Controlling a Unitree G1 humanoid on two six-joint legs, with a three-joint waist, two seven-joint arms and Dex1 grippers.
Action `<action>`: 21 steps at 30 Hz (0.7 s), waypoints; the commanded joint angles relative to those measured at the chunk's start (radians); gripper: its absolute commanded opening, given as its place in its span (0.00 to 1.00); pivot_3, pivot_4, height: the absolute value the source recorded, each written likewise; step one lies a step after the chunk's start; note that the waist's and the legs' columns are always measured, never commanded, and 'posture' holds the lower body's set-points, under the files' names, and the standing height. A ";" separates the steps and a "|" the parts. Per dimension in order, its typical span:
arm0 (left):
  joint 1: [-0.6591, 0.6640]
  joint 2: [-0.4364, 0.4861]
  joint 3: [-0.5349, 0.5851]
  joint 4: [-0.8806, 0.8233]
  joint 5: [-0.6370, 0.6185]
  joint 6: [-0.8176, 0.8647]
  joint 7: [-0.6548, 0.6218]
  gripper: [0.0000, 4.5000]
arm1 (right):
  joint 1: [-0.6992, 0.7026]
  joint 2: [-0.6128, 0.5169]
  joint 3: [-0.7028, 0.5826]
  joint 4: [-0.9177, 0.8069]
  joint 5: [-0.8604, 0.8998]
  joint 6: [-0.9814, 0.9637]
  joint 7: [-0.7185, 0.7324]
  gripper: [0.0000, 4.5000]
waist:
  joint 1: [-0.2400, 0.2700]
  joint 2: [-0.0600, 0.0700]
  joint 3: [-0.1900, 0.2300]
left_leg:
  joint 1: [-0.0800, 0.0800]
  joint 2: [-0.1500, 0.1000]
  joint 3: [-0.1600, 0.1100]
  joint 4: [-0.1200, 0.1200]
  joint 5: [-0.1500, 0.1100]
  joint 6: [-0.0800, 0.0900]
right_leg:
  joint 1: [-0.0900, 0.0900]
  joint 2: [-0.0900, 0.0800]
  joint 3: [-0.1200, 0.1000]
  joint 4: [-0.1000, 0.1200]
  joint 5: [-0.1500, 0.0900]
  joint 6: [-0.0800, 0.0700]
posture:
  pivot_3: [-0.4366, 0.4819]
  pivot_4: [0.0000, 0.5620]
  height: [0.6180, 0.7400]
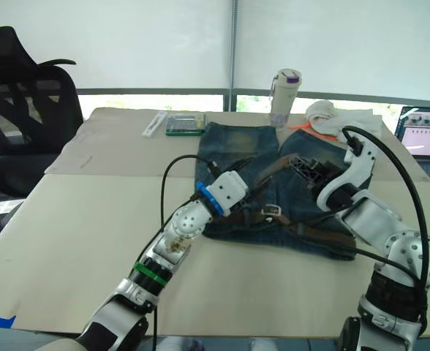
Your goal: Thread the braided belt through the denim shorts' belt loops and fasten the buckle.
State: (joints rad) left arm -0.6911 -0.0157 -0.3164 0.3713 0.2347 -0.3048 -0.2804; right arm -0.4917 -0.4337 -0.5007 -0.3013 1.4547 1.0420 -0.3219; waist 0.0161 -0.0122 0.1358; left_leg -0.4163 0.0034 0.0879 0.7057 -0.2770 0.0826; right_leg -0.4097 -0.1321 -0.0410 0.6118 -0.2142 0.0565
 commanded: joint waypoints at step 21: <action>-0.024 -0.131 0.133 0.026 -0.198 0.260 0.025 0.00 | 0.126 -0.175 0.159 -0.159 -0.183 -0.214 0.239 0.37 | -0.004 0.000 0.000 | 0.000 0.000 0.000 0.000 0.000 0.001 | 0.000 0.000 0.000 -0.002 0.000 0.001 | 0.48 0.27 0.97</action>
State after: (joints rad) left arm -0.7259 -0.1039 -0.2450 0.4458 0.1244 -0.1155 -0.2576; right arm -0.3673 -0.5838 -0.3422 -0.4141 1.3521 0.8780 -0.1654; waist 0.0117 -0.0123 0.1359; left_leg -0.4164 0.0039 0.0883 0.7057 -0.2775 0.0836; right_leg -0.4099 -0.1315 -0.0407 0.6099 -0.2146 0.0571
